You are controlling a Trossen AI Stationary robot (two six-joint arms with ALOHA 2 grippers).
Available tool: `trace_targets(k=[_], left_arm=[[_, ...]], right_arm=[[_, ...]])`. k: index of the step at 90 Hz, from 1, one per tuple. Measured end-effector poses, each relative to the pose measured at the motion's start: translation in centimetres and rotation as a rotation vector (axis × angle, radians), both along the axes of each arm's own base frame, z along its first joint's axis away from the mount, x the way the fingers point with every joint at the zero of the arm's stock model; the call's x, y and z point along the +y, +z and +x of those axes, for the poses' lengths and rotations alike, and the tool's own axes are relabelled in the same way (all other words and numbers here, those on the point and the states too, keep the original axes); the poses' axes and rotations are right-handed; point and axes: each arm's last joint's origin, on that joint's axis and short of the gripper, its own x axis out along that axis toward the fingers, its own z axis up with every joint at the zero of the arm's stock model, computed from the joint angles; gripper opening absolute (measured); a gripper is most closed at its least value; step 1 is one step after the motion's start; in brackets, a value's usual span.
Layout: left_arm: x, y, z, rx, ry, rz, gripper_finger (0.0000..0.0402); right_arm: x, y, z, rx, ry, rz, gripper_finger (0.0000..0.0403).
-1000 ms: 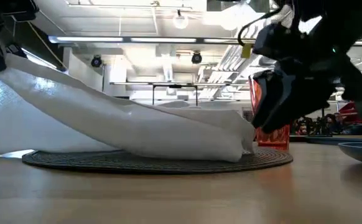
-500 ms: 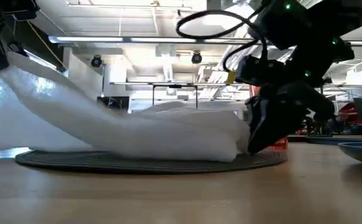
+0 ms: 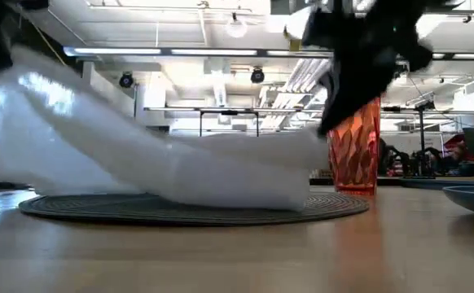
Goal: Set table place
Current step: Fold the white table napkin
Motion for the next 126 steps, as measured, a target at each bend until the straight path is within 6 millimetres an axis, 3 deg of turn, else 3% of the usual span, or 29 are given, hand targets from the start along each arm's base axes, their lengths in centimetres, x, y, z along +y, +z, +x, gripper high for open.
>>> trace_targets(k=[22, 55, 90, 104, 126], left_arm=[[0.8, 6.4, -0.5, -0.078, -0.060, 0.137, 0.0000], [5.3, 16.0, -3.5, -0.217, 0.087, 0.413, 0.0000], [10.6, 20.6, -6.5, -0.310, 0.293, 0.633, 0.0000], [11.7, 21.8, -7.4, -0.325, 0.309, 0.679, 0.0000], [12.5, 22.2, -8.1, -0.302, 0.324, 0.778, 0.0000]], right_arm=[[-0.9, 8.4, -1.4, -0.100, -0.113, -0.015, 0.0000], [-4.5, 17.3, -4.0, -0.411, -0.383, -0.164, 0.0000], [-9.7, 19.8, -3.7, -0.523, -0.522, -0.317, 0.0000], [-11.4, 20.6, -3.6, -0.563, -0.540, -0.382, 0.0000], [-13.8, 20.7, -3.8, -0.561, -0.569, -0.401, 0.0000]])
